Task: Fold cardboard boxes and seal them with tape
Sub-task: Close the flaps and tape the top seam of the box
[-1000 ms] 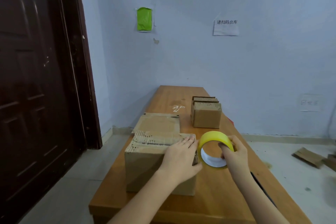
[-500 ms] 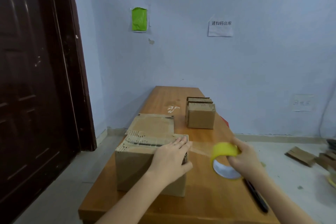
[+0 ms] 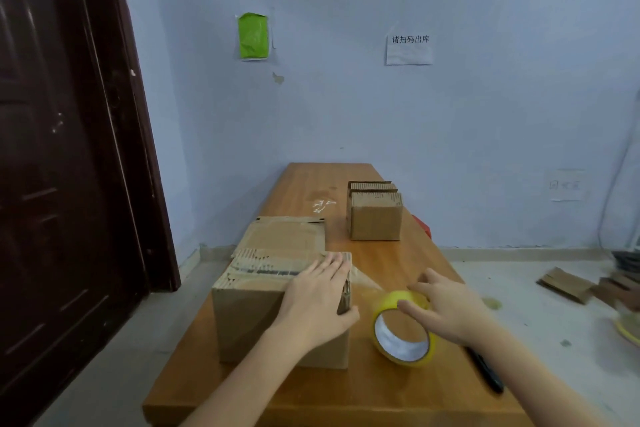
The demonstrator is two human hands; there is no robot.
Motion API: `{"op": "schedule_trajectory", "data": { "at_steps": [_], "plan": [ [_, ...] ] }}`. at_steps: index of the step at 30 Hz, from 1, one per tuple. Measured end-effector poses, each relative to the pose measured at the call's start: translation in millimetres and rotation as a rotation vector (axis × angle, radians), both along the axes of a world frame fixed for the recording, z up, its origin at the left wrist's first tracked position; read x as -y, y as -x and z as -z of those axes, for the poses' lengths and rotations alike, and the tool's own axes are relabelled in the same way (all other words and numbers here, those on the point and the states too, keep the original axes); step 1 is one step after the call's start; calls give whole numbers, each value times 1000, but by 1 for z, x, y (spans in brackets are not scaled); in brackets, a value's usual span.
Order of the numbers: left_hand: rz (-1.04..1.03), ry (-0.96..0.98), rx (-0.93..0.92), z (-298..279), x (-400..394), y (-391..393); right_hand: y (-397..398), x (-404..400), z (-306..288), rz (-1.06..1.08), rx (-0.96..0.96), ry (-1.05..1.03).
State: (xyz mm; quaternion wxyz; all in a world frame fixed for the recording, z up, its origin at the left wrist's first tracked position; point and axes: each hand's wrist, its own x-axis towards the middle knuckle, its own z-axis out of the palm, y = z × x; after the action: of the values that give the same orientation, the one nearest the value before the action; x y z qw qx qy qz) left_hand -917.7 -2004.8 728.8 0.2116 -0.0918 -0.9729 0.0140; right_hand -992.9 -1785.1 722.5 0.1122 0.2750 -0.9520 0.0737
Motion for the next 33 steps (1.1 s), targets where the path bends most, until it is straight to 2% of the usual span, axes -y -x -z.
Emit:
{"op": "schedule_trajectory", "data": {
  "at_steps": [5, 7, 11, 14, 16, 20, 26, 30, 33],
  "plan": [
    [-5, -11, 3, 0, -1, 0, -28, 42, -22, -47, -86, 153],
    [0, -23, 7, -1, -1, 0, -35, 66, -23, -71, -3, 262],
    [-3, -19, 28, -3, -2, -1, -36, 103, -8, -35, 304, 573],
    [1, -8, 32, -4, -2, -1, -41, 115, 12, -65, 328, 768],
    [9, -1, 33, -4, -2, 0, -47, 118, 18, -65, 357, 821],
    [7, 15, 39, -2, -2, 2, -43, 116, 22, -54, 333, 765],
    [1, 32, 54, -1, -3, 5, -37, 113, 30, -6, 240, 484],
    [15, 10, 103, -3, 0, 3, -40, 105, 17, 21, 309, 143],
    [9, -2, 126, -7, 0, 2, -42, 101, 9, 16, 369, 146]
  ]
}}
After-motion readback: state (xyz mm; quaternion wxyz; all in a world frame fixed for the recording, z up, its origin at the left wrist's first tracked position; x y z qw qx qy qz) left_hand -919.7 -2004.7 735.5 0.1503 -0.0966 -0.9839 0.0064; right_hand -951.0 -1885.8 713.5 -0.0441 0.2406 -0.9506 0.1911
